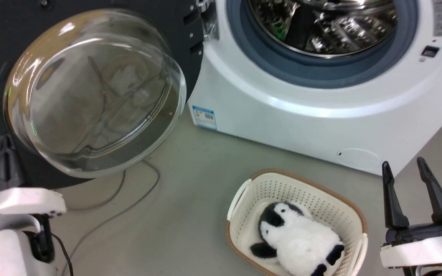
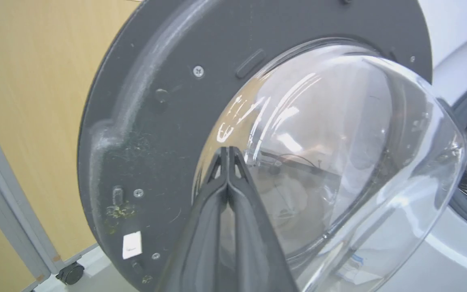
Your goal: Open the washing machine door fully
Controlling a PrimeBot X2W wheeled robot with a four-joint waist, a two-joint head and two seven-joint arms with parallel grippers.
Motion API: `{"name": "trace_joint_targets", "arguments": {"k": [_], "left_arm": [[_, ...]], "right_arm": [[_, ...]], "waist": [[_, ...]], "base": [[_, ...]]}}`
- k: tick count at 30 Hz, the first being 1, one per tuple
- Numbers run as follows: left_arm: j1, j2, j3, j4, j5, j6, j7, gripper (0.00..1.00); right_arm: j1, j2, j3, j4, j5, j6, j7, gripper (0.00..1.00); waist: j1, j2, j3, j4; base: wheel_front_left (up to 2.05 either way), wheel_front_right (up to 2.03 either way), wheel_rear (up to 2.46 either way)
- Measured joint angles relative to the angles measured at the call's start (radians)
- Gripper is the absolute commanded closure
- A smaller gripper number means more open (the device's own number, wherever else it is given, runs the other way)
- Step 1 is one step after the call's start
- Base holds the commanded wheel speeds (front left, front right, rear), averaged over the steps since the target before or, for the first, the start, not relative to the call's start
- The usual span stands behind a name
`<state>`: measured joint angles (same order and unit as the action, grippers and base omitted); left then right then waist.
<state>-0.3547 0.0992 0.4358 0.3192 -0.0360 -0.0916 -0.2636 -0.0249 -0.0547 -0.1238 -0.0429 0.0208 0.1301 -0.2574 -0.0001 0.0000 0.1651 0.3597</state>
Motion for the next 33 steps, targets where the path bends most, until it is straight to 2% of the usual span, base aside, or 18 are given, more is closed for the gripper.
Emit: {"name": "trace_joint_targets", "arguments": {"k": [10,23,24,25,33], "left_arm": [[0.124,-0.037,-0.133,-0.148,0.006,-0.017,0.000,1.00],[0.254,-0.047,-0.272,-0.191,-0.029,-0.029,0.000,1.00],[0.265,-0.047,-0.279,-0.190,-0.030,-0.032,0.000,0.64],[0.275,-0.047,-0.286,-0.190,-0.029,-0.032,0.000,0.02],[0.332,-0.048,-0.326,-0.194,-0.038,-0.034,0.000,0.00]], "right_arm": [[0.034,0.001,-0.009,-0.001,0.035,0.000,0.000,0.00],[0.079,0.002,-0.012,0.000,0.051,0.000,0.000,0.00],[0.084,0.002,-0.012,0.001,0.052,0.000,0.000,0.00],[0.087,0.002,-0.011,0.002,0.054,0.000,0.000,0.00],[0.106,0.002,-0.001,0.010,0.065,0.000,0.000,0.00]], "waist": [[0.0000,0.0000,-0.068,-0.060],[0.0000,0.0000,-0.136,-0.176],[-0.0001,0.0000,-0.140,-0.186],[-0.0001,0.0000,-0.143,-0.195],[0.0000,0.0000,-0.161,-0.257]], "base": [[0.00,0.00,0.00],[0.00,0.00,0.00],[0.00,0.00,0.00],[0.00,0.00,0.00],[0.00,0.00,0.00]]}}
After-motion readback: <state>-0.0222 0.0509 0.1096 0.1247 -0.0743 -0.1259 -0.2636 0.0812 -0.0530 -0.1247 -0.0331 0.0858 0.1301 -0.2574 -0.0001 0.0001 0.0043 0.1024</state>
